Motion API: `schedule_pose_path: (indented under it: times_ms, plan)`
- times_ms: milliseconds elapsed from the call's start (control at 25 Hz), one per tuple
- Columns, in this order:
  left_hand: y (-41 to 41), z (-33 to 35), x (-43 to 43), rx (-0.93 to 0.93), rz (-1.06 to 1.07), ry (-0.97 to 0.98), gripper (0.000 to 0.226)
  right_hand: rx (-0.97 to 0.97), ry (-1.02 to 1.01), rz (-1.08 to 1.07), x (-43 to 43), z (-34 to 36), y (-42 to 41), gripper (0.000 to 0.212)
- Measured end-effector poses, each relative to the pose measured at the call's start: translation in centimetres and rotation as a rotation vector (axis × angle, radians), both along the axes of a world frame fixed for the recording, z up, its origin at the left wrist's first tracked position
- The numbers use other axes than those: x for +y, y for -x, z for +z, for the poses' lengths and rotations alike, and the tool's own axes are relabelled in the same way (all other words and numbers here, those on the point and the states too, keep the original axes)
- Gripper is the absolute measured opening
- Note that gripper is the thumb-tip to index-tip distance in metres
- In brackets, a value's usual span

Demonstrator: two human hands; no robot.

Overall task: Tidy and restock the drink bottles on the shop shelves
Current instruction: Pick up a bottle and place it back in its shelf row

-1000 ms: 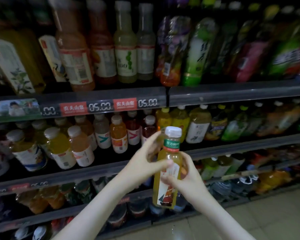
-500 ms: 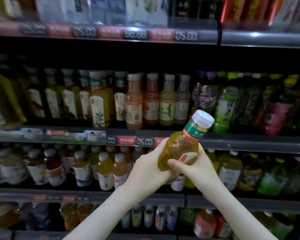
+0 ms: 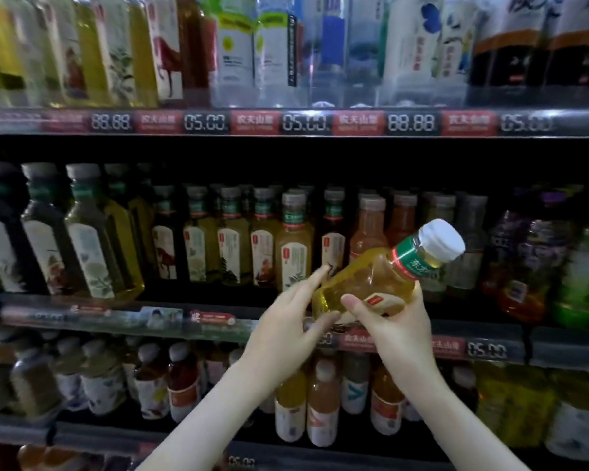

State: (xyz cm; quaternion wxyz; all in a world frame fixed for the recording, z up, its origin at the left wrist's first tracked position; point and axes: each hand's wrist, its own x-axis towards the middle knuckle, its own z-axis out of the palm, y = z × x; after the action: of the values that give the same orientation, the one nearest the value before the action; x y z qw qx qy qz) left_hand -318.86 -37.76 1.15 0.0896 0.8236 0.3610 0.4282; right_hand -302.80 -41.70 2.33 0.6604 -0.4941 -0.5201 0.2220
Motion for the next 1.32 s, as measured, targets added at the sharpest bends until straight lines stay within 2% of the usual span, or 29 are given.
schedule_pose_path:
  times_ms: [120, 200, 320, 440, 720, 800, 880, 960, 1000, 1080, 1200, 1240, 1320]
  plan:
    - [2.0, -0.5, 3.4, -0.026, 0.231, 0.028, 0.063, 0.004, 0.003, -0.068, 1.4, -0.1, 1.0, 0.072]
    - [2.2, -0.5, 5.5, -0.015, 0.302, 0.075, 0.071, 0.021, 0.010, -0.095, 2.2, -0.1, 0.8, 0.072]
    - [0.8, 0.2, 7.7, -0.028, 0.279, 0.179, 0.091, 0.040, 0.014, -0.134, 2.8, -0.1, 0.1, 0.069]
    - [-0.4, 0.4, 9.2, -0.094, 0.306, 0.226, 0.101, 0.015, 0.019, -0.156, 3.0, 0.1, -0.8, 0.068]
    - [-0.8, 0.7, 9.1, -0.116, 0.245, 0.231, 0.099, -0.062, 0.050, -0.143, 3.6, 1.0, -0.6, 0.069]
    - [-0.1, 0.5, 7.8, -0.195, 0.199, 0.172, 0.087, -0.064, 0.050, -0.126, 3.7, 1.1, -0.1, 0.072]
    - [0.7, 0.4, 4.6, -0.187, 0.031, 0.014, 0.077, -0.077, 0.031, -0.111, 3.7, 1.2, 0.9, 0.071]
    - [0.7, 0.1, 1.6, -0.051, -0.070, -0.089, 0.091, -0.075, 0.002, -0.060, 4.0, 1.3, 2.5, 0.065]
    - [0.5, -0.3, 1.2, -0.001, -0.002, -0.165, 0.101, -0.083, -0.004, -0.023, 4.3, 1.4, 3.7, 0.060]
    - [0.6, -0.9, 2.5, -0.043, 0.178, -0.255, 0.109, -0.136, 0.003, 0.053, 5.0, 2.1, 5.7, 0.054]
    - [2.7, 0.7, 4.2, -0.209, 0.272, -0.082, 0.104, -0.222, 0.044, 0.212, 6.6, 3.1, 7.0, 0.060]
    - [3.7, 1.2, 4.9, -0.243, 0.282, 0.012, 0.105, -0.256, 0.033, 0.210, 7.3, 2.9, 7.0, 0.065]
    - [5.4, 1.4, 6.5, -0.293, 0.304, 0.167, 0.107, -0.340, -0.037, 0.077, 9.1, 2.0, 6.9, 0.073]
